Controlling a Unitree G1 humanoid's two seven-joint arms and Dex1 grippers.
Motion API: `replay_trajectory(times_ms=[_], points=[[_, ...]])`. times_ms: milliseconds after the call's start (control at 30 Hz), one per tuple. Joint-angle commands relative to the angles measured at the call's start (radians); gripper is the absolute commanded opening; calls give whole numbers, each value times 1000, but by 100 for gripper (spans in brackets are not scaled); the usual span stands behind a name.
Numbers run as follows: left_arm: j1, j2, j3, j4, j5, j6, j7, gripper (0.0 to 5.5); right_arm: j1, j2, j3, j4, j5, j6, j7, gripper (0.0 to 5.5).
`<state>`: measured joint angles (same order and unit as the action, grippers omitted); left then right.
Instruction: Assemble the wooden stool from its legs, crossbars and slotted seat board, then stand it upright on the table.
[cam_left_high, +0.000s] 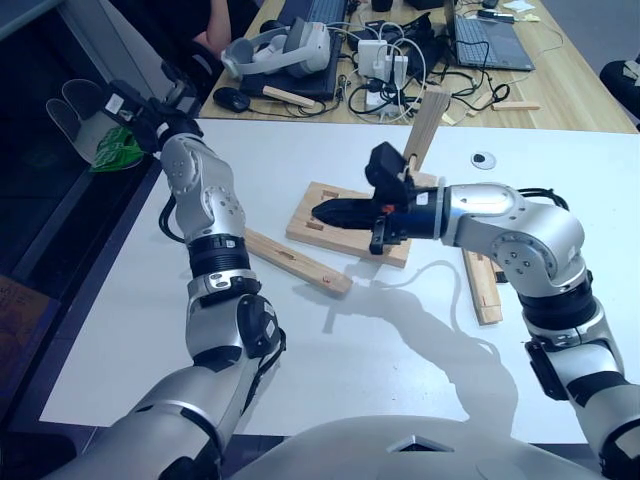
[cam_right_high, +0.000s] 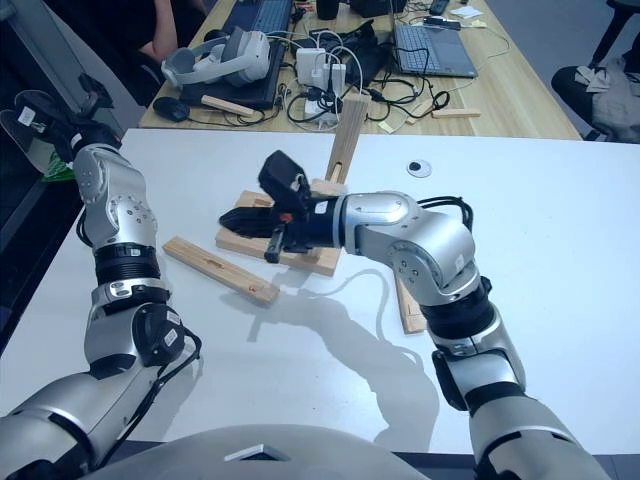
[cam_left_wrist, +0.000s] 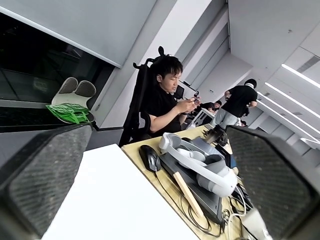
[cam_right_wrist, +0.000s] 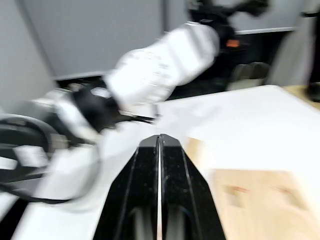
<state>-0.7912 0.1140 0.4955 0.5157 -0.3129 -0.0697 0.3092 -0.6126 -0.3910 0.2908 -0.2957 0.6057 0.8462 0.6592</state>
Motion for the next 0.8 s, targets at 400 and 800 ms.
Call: replay_trajectory(times_ms=[400, 800], points=[[37, -30, -73, -6, 5, 30, -19, 493, -166, 121, -203, 725, -394, -345, -371, 3], [42, -42, -80, -2, 1, 24, -9, 493, -429, 296, -166, 1304, -468, -408, -50, 3]])
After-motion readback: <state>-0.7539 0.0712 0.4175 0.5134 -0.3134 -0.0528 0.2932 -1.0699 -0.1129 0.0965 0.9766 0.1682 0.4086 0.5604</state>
